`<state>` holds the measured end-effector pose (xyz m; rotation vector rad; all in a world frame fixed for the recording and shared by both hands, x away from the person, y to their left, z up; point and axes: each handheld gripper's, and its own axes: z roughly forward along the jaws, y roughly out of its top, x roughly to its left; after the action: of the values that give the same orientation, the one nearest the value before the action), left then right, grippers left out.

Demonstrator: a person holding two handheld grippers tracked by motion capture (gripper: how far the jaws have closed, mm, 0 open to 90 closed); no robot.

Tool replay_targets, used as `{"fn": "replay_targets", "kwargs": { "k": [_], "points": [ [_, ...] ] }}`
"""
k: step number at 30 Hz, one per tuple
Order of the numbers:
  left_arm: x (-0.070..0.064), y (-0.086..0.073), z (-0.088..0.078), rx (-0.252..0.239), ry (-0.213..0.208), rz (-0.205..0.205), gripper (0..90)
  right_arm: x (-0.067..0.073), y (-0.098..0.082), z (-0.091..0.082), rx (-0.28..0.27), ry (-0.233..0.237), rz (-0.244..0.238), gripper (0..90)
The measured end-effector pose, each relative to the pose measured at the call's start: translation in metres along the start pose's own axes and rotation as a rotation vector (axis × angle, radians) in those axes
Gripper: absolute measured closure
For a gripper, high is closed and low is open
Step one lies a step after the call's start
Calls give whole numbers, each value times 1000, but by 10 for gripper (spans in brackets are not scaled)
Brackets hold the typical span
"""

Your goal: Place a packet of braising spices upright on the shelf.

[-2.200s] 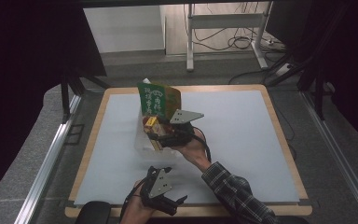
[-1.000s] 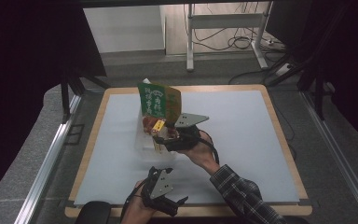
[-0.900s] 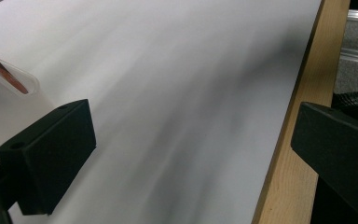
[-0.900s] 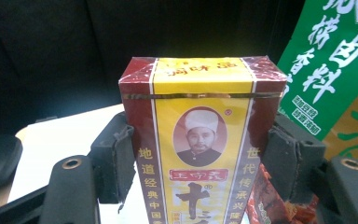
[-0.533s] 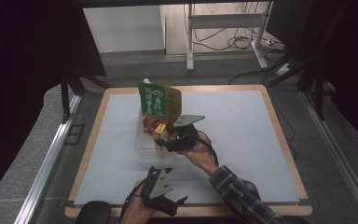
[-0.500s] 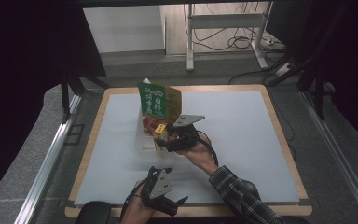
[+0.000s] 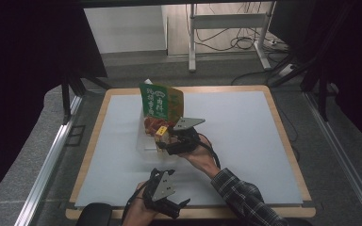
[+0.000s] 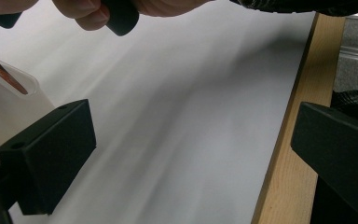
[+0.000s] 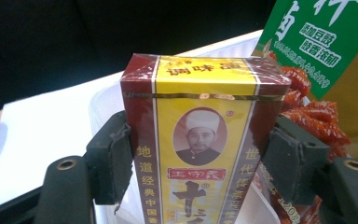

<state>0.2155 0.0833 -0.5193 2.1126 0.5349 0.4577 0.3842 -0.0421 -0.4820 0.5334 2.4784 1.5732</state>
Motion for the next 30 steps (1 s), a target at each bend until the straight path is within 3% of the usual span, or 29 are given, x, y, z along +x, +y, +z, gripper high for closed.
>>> {"fn": "replay_targets", "kwargs": {
  "k": [5, 11, 30],
  "points": [
    [0, 0, 0, 1, 1, 0, 0, 0, 3, -3, -15, 20, -7, 184],
    [0, 0, 0, 0, 3, -1, 0, 0, 5, -5, 21, 6, -21, 100],
    [2, 0, -2, -20, 23, -9, 0, 4, 14, -22, 45, 2, -41, 61]
  ]
}}
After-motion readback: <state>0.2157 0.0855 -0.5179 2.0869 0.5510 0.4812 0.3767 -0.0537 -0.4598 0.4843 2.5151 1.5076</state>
